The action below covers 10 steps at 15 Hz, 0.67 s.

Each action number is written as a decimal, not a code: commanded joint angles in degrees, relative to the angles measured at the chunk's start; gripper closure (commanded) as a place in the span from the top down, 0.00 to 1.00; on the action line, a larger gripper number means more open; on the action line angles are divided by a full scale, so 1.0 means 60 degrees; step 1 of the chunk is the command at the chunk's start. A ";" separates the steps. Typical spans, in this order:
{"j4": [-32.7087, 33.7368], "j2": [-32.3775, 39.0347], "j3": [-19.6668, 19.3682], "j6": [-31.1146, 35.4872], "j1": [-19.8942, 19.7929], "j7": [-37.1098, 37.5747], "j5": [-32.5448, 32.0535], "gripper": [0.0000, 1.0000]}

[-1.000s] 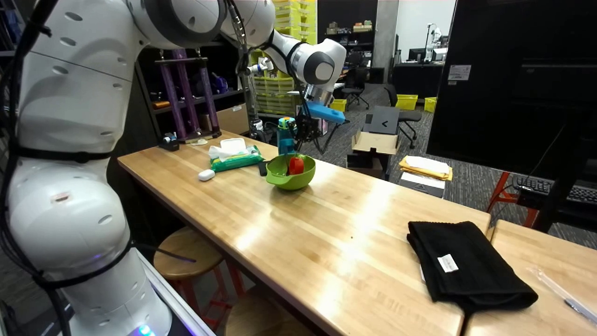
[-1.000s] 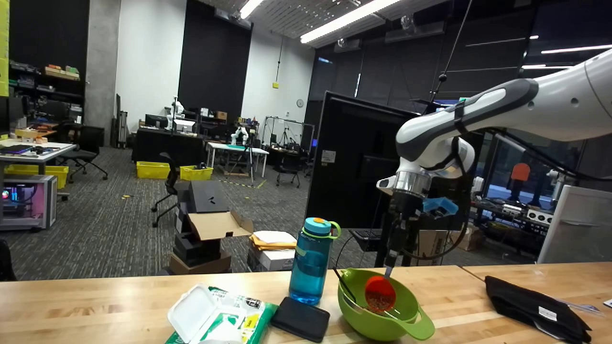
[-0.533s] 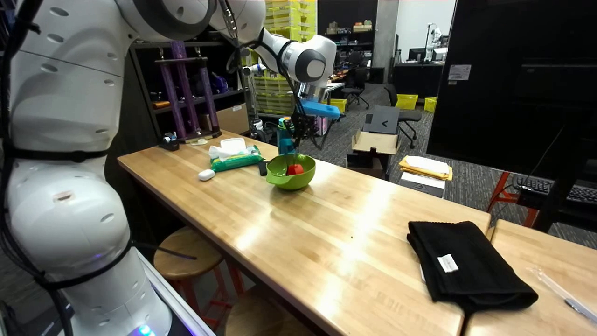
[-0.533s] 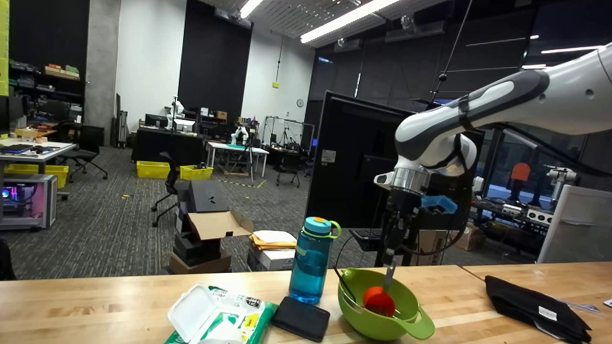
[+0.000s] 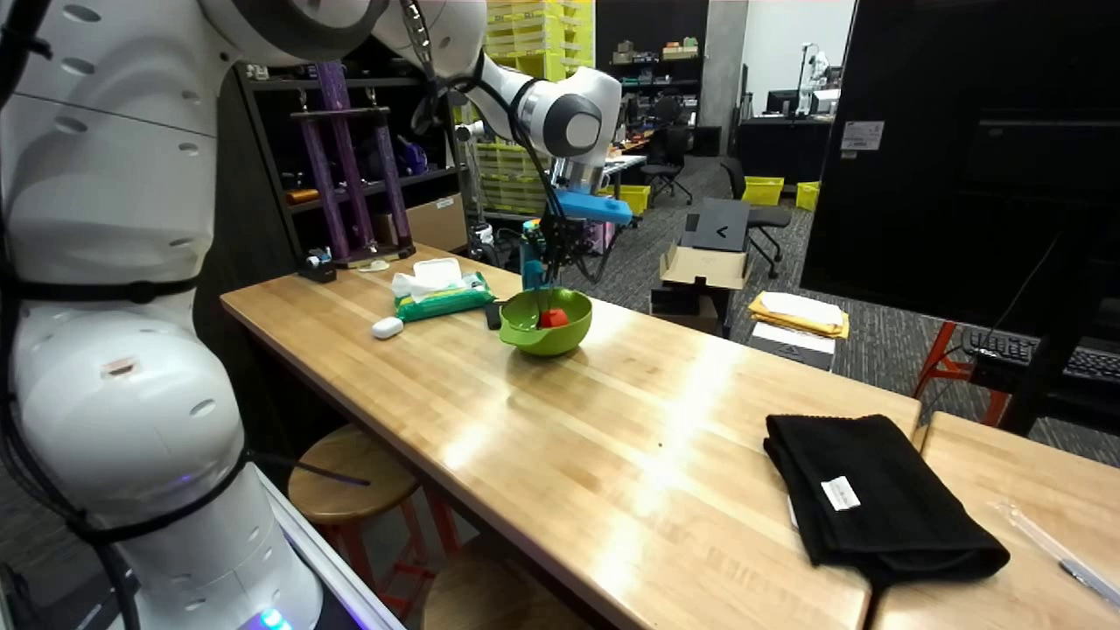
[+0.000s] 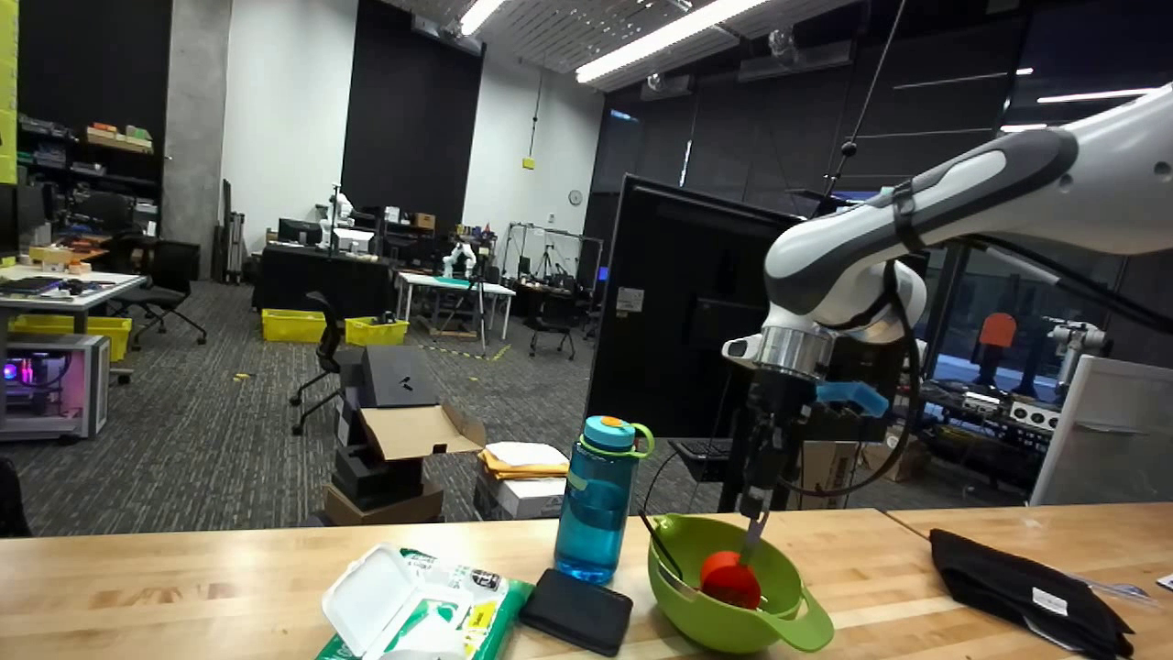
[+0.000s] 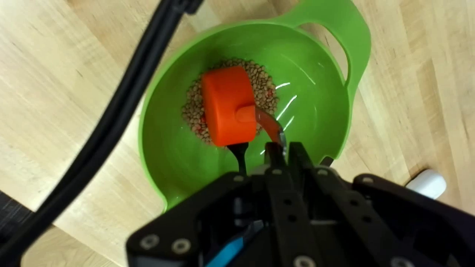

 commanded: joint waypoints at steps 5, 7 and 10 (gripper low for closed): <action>-0.0766 -0.0485 -0.0137 0.0333 -0.0043 0.0269 -0.0322 0.09; -0.0847 -0.0482 -0.0170 0.0364 -0.0072 0.0279 -0.0344 0.02; -0.0988 -0.0479 -0.0212 0.0448 -0.0096 0.0341 -0.0374 0.00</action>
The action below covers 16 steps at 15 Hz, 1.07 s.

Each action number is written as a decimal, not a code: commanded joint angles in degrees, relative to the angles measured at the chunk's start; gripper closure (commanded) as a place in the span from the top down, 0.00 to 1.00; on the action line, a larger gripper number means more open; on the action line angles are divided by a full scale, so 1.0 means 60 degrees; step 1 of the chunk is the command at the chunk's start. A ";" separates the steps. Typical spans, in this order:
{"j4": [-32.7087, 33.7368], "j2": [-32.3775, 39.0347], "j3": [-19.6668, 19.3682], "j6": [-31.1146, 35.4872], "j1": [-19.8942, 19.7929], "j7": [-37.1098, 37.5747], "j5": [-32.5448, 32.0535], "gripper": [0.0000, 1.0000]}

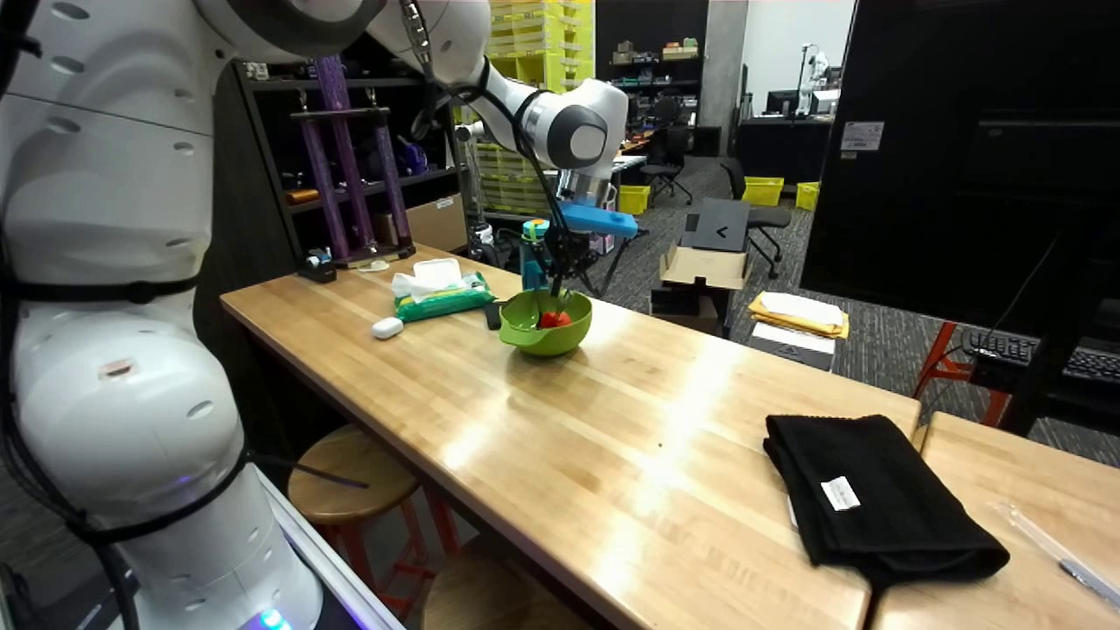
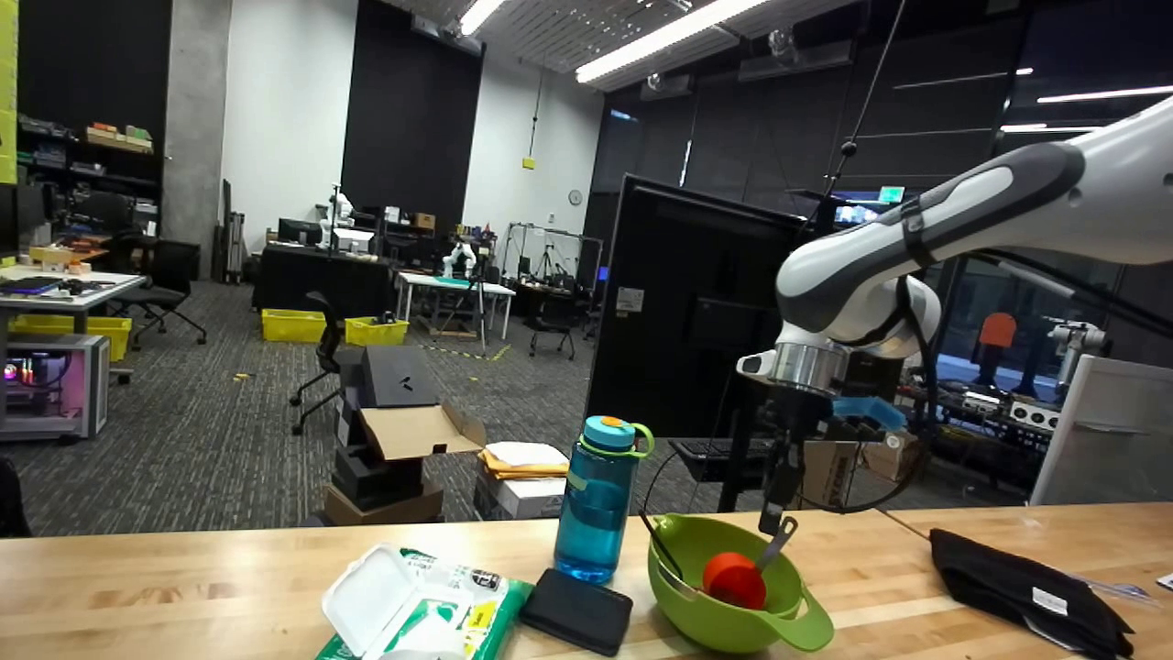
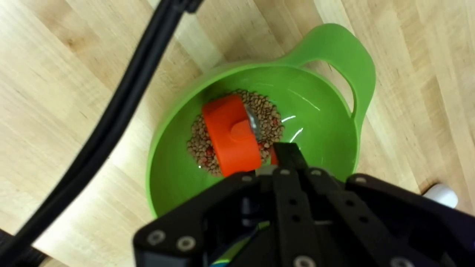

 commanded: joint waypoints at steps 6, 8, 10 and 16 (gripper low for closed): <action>-0.0611 -0.0387 -0.0108 0.0361 -0.0056 0.0328 -0.0379 0.44; -0.0651 -0.0407 -0.0131 0.0417 -0.0095 0.0329 -0.0392 0.58; -0.0649 -0.0412 -0.0157 0.0442 -0.0124 0.0337 -0.0412 0.70; -0.0659 -0.0435 -0.0248 0.0515 -0.0341 0.0242 -0.0301 1.00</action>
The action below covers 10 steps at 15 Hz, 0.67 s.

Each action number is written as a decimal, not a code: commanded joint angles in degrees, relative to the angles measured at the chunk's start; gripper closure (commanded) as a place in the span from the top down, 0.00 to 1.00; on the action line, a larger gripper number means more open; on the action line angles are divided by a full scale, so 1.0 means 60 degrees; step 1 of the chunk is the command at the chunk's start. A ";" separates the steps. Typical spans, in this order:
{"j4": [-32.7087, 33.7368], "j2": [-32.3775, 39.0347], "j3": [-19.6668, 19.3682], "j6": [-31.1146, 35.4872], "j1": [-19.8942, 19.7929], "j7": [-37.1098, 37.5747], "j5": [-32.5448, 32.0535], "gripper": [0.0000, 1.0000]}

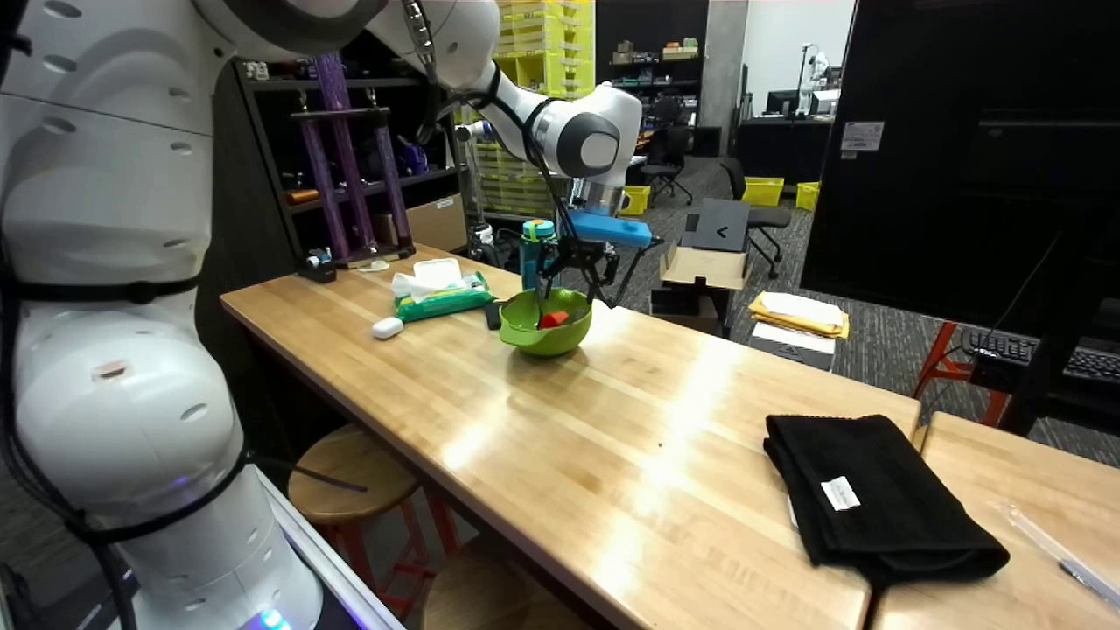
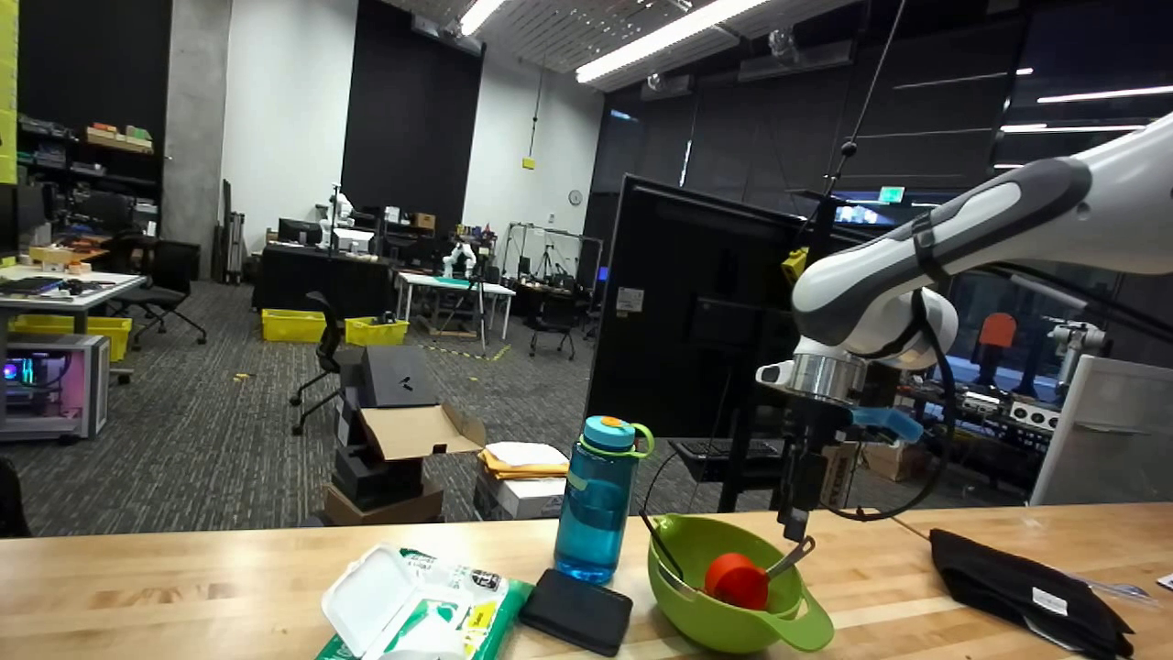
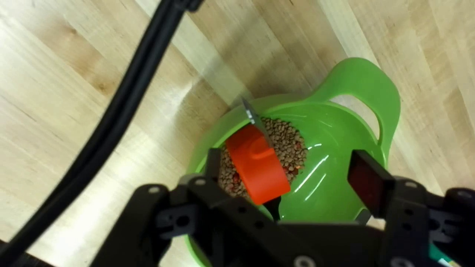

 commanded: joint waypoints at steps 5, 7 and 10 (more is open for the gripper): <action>-0.0413 -0.0368 -0.0127 0.0123 -0.0291 0.0100 -0.0067 1.00; -0.0448 -0.0345 -0.0133 0.0101 -0.0372 0.0073 -0.0014 1.00; -0.0507 -0.0294 -0.0098 0.0104 -0.0430 0.0031 0.0075 0.96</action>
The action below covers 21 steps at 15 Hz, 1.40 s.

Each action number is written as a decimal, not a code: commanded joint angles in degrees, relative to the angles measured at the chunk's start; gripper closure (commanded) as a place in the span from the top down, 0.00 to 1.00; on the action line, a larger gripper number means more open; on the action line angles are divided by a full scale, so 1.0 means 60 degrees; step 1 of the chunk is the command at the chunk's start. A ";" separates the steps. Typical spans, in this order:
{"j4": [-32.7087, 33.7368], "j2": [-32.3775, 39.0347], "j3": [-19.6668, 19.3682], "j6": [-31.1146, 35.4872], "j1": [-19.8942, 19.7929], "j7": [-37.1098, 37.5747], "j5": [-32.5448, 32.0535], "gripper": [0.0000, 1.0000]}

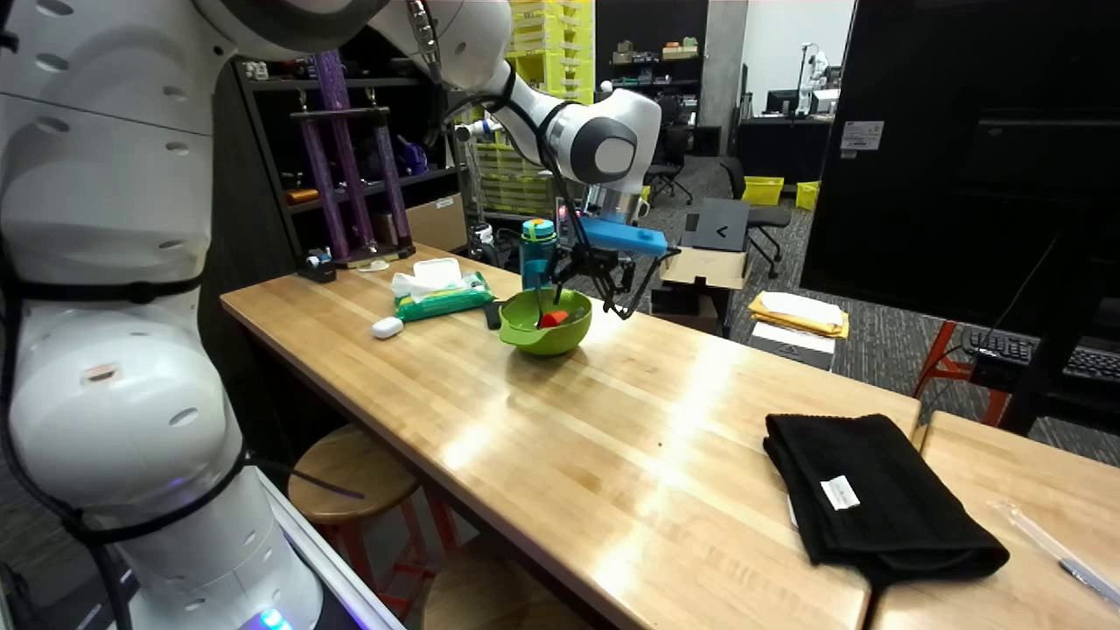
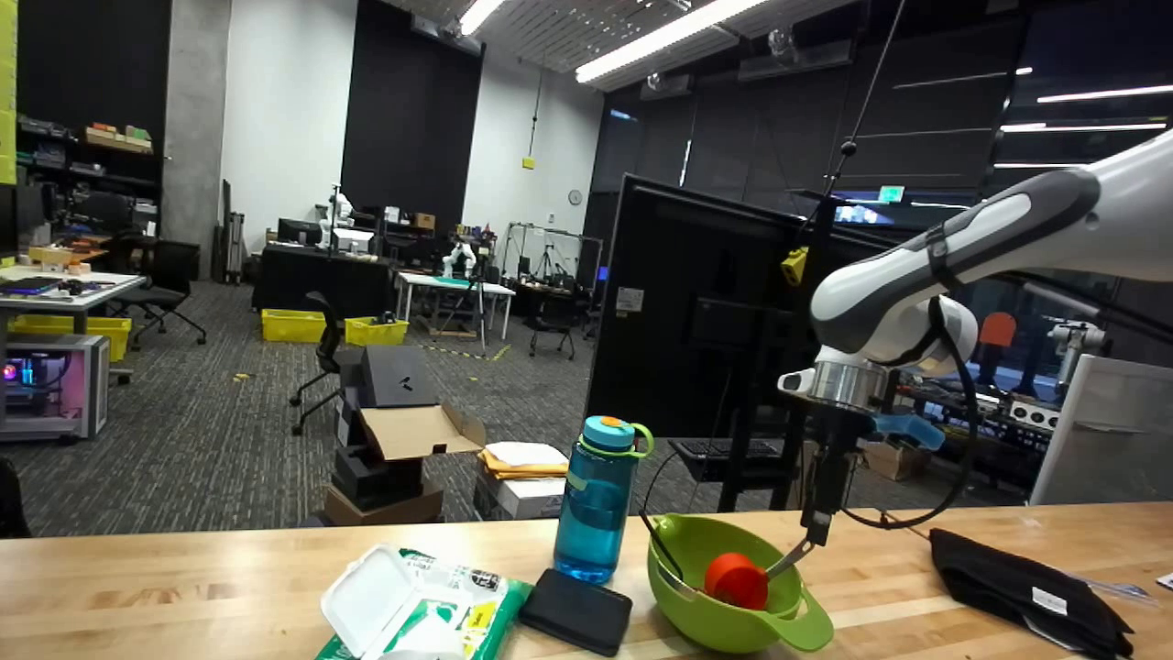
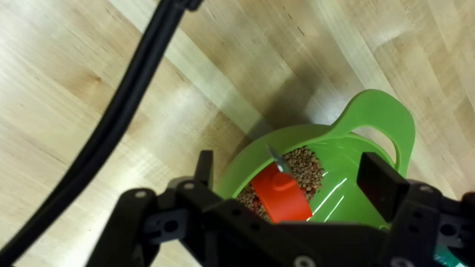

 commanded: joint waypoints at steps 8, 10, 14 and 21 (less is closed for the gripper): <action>-0.0685 -0.0363 0.0104 0.0118 0.0073 0.0012 0.0204 0.74; -0.0759 -0.0387 0.0099 0.0124 0.0067 0.0005 0.0203 0.61; -0.0791 -0.0391 0.0099 0.0132 0.0072 0.0010 0.0188 0.28; -0.0713 -0.0379 0.0127 0.0142 0.0155 0.0069 0.0125 0.00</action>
